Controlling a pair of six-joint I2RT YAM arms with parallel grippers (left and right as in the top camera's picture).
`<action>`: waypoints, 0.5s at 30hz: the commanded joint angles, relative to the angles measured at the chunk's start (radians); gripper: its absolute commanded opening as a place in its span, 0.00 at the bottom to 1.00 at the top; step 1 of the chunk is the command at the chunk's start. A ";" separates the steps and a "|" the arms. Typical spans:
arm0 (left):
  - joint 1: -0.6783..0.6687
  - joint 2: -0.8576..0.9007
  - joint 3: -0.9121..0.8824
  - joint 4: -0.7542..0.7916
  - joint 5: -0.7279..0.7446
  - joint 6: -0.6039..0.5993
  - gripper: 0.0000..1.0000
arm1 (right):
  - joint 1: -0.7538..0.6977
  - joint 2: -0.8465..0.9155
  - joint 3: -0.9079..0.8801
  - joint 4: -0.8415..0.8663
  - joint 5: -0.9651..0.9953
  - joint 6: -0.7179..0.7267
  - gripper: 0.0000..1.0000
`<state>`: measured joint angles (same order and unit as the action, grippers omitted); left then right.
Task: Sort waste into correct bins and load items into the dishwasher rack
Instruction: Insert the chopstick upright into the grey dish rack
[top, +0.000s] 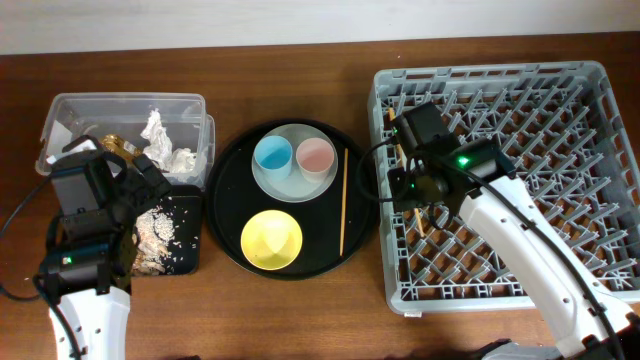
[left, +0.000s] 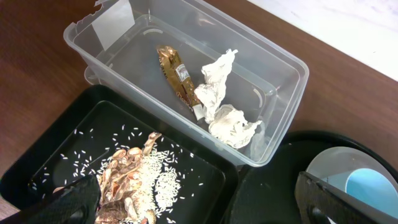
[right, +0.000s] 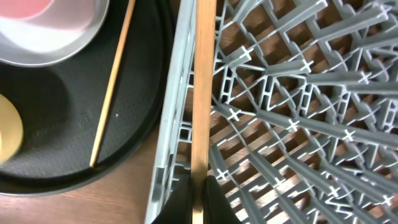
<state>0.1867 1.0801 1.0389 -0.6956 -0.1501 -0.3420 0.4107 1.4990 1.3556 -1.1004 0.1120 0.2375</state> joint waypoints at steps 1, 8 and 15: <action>0.004 -0.002 0.012 0.001 -0.004 -0.013 0.99 | -0.007 0.013 -0.005 0.019 0.002 0.135 0.04; 0.004 -0.002 0.012 0.001 -0.004 -0.013 0.99 | -0.008 0.132 -0.029 0.028 0.014 0.134 0.04; 0.004 -0.002 0.012 0.000 -0.004 -0.013 0.99 | -0.008 0.163 -0.029 0.037 0.011 0.134 0.22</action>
<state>0.1867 1.0801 1.0389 -0.6956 -0.1501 -0.3420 0.4080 1.6562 1.3312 -1.0657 0.1123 0.3649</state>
